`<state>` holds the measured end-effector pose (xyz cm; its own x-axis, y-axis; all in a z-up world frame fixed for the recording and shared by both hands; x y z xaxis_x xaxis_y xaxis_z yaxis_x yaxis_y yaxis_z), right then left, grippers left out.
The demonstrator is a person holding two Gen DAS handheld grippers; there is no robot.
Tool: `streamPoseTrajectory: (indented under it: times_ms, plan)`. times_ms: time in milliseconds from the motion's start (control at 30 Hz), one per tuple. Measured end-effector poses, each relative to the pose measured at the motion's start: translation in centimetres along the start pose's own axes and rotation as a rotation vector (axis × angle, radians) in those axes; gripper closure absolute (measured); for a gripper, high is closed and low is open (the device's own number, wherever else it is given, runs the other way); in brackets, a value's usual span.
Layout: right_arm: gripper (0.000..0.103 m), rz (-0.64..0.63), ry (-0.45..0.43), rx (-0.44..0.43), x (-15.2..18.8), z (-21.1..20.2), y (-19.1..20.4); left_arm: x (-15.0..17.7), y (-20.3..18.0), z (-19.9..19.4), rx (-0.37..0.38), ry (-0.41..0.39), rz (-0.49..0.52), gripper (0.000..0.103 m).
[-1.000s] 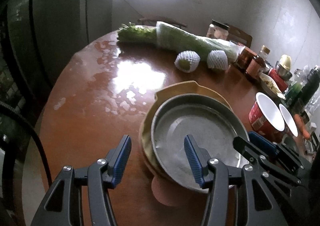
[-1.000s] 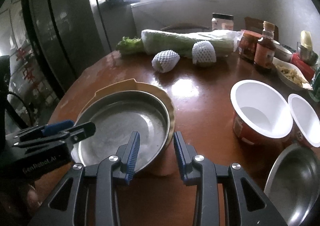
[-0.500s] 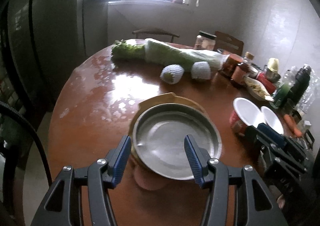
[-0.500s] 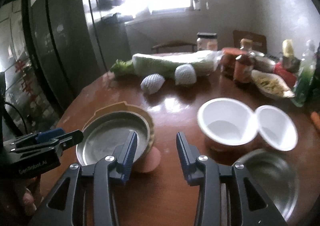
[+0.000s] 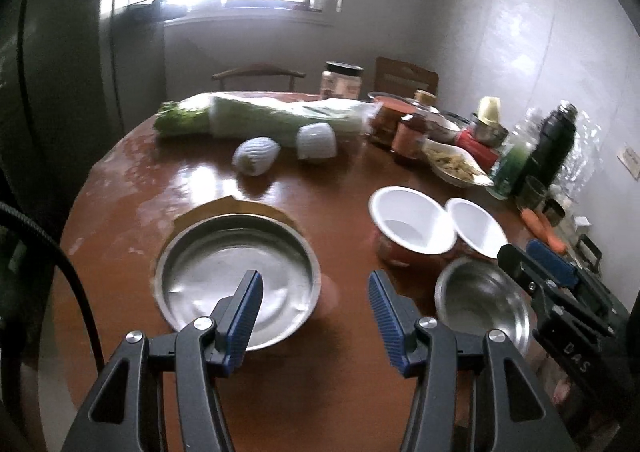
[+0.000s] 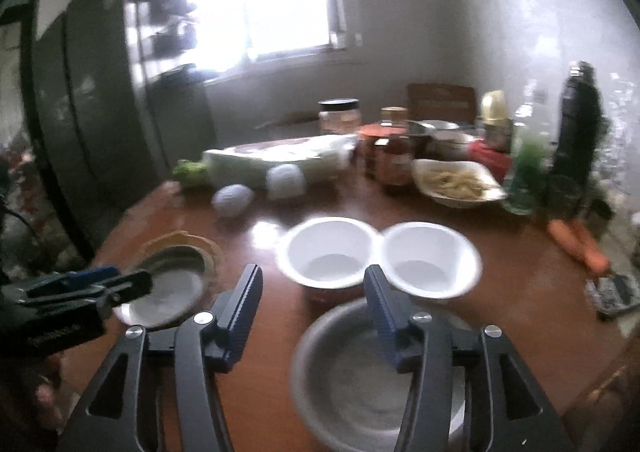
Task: Organize plates and bowls
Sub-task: 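Move both grippers to the rim of the deep steel bowl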
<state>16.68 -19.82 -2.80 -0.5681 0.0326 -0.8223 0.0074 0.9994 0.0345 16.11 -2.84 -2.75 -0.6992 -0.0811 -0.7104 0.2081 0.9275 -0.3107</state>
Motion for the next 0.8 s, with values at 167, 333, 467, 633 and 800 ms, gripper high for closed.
streamPoseTrajectory:
  times_ms: [167,333,467,633,800]
  plan:
    - [0.048,0.022,-0.009,0.066,0.8,-0.3,-4.3,0.5,-2.8,1.6,0.012,0.030,0.032,0.048]
    - [0.048,0.046,0.030,0.098,2.3,0.0,-7.7,1.3,-5.2,3.5,0.052,0.063,0.042,0.048]
    - [0.048,0.053,0.065,0.116,3.6,0.5,-9.6,1.9,-6.7,4.9,0.081,0.091,0.042,0.048]
    - [0.048,0.069,0.095,0.110,4.9,0.9,-11.0,2.8,-7.9,6.4,0.103,0.132,0.053,0.048]
    - [0.048,0.057,0.149,0.107,6.7,2.3,-10.8,3.9,-7.7,8.0,0.104,0.170,0.021,0.048]
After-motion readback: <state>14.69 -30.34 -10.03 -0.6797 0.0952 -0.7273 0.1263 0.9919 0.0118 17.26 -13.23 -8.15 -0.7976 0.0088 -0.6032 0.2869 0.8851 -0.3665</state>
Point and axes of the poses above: each gripper's, at about its wrist camera, not at the fingertips, and z roughly the way its jaws point, y to its left, x to its underside, the point moved 10 cm from there along z, roughly the way its jaws point, and after that the axes turned 14 degrees about x, right-handed, at the moved point
